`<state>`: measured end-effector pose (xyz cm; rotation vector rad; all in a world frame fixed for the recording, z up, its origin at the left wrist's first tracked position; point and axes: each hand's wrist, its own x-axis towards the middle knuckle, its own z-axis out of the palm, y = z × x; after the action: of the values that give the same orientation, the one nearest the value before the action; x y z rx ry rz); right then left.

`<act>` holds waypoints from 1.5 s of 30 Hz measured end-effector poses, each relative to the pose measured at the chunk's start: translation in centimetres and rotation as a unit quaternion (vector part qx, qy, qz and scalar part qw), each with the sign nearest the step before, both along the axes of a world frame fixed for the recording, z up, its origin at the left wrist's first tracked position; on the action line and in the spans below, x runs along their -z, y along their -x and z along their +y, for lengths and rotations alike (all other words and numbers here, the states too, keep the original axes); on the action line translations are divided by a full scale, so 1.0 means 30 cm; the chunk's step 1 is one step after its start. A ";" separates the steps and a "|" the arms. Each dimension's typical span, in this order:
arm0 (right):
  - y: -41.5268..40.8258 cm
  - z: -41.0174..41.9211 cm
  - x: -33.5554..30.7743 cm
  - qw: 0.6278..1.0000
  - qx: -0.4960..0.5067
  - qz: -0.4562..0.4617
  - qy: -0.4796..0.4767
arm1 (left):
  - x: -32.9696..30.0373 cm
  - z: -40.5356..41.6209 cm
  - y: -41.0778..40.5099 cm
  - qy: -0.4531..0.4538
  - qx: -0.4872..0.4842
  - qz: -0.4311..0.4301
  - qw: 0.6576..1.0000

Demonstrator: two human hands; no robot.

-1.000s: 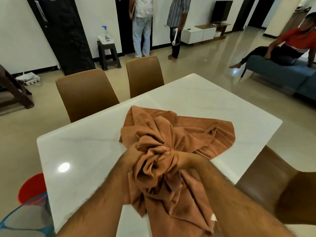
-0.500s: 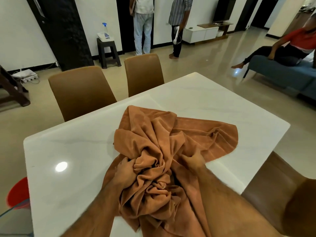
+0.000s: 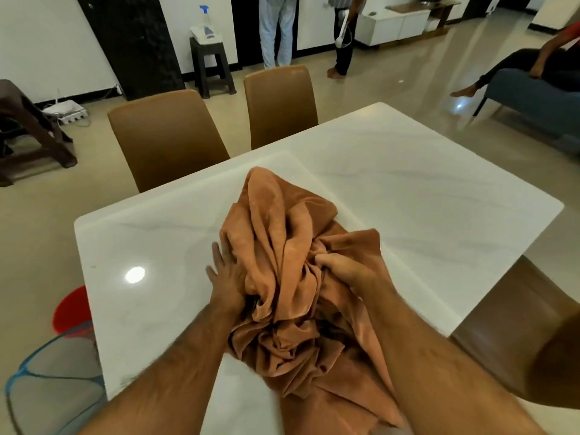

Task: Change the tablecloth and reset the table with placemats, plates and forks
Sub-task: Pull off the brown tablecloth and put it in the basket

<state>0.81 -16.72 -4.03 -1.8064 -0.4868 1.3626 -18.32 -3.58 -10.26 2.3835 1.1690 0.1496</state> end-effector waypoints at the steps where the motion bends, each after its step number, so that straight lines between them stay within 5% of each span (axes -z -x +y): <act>1: 0.020 0.000 -0.005 1.000 -0.011 -0.005 -0.004 | -0.006 0.012 -0.006 -0.022 0.061 -0.046 0.997; 4: 0.043 0.021 0.042 0.996 -0.050 -0.072 0.019 | -0.024 0.018 -0.043 -0.025 0.180 -0.062 0.981; 9: -0.010 0.007 0.060 0.962 -0.184 -0.196 0.048 | -0.084 -0.006 -0.136 0.080 0.207 0.146 0.964; 14: -0.185 -0.099 0.129 0.923 0.081 -0.376 0.013 | -0.083 0.021 -0.132 0.075 0.141 0.205 0.966; 18: -0.199 -0.094 0.134 0.935 0.113 -0.335 0.029 | -0.065 -0.036 -0.158 0.111 0.066 0.228 0.965; 23: -0.110 0.060 0.211 0.996 0.034 -0.083 0.003 | -0.048 -0.101 -0.123 -0.013 0.160 0.144 0.976; 26: -0.078 0.126 0.186 0.980 -0.110 -0.143 0.088 | -0.036 -0.056 -0.104 -0.075 0.172 0.063 0.980; 29: -0.065 0.179 0.159 0.946 -0.202 -0.208 0.142 | -0.001 -0.012 -0.135 -0.192 0.180 0.074 0.962; 34: -0.077 0.188 0.182 0.896 -0.320 -0.231 0.204 | 0.085 0.081 -0.195 0.047 0.246 0.078 0.965; 37: -0.088 0.151 0.174 0.918 -0.290 -0.217 0.161 | 0.104 0.099 -0.215 0.012 0.244 0.175 0.954; 40: -0.103 0.097 0.121 0.932 -0.277 -0.209 0.102 | 0.058 0.072 -0.223 -0.013 0.269 0.185 0.945; 45: -0.146 0.017 0.073 0.960 -0.118 -0.250 0.041 | 0.006 0.031 -0.195 0.068 0.105 0.174 0.977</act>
<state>5.19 -16.21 -6.22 -2.2247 -0.9493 1.0779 -12.48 -2.65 -10.44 2.4512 1.0233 -0.4207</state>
